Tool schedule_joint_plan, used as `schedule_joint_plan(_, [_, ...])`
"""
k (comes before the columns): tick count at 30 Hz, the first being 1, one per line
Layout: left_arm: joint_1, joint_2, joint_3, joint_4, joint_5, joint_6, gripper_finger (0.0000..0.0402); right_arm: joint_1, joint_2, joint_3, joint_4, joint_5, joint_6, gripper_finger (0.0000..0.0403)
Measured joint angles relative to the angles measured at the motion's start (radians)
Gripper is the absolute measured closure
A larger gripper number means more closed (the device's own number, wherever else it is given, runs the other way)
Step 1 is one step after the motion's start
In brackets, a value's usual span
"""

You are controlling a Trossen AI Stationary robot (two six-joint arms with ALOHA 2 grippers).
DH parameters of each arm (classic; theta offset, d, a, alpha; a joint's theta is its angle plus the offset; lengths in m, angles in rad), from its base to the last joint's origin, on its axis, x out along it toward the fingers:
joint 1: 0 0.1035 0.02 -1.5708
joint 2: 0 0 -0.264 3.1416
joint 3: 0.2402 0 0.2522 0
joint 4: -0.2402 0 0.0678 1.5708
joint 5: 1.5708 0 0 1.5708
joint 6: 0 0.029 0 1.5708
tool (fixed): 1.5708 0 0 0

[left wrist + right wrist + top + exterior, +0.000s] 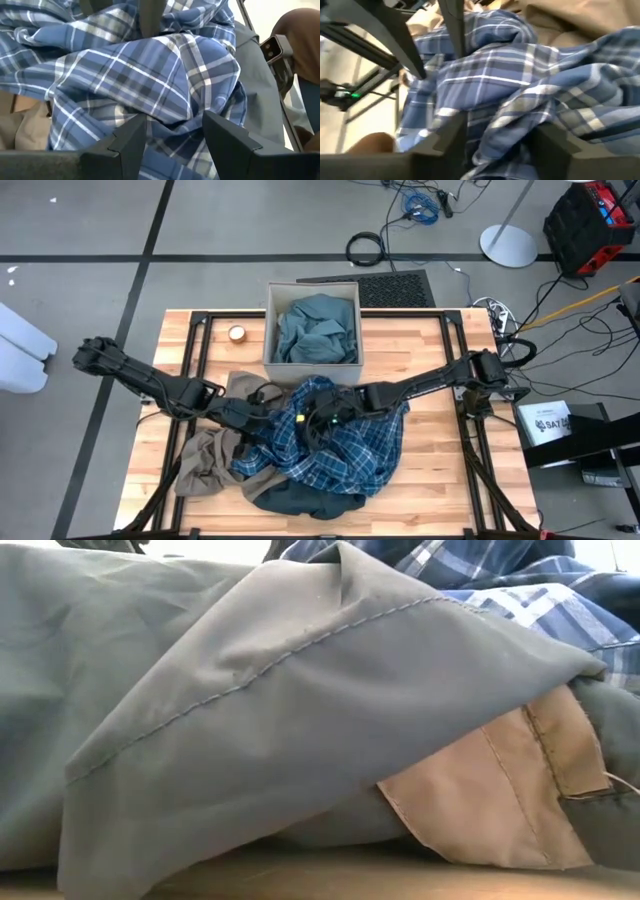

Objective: Sort clothes
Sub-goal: Put the blue plaid shirt into the laundry bin

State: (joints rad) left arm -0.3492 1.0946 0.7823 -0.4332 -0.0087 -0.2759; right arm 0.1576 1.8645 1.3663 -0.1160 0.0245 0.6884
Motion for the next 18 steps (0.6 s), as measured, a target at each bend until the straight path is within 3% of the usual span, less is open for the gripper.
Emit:
schedule_joint_plan(9, [0.002, 0.081, -0.004, 0.035, -0.028, -0.003, 0.0198, -0.014, 0.000, 0.000, 0.079, -0.030, 0.042, 0.0112])
schedule_joint_plan(18, [0.004, 0.178, -0.003, 0.204, -0.123, 0.180, 0.0198, 0.006, 0.021, 0.001, 0.083, -0.022, 0.051, 0.0090])
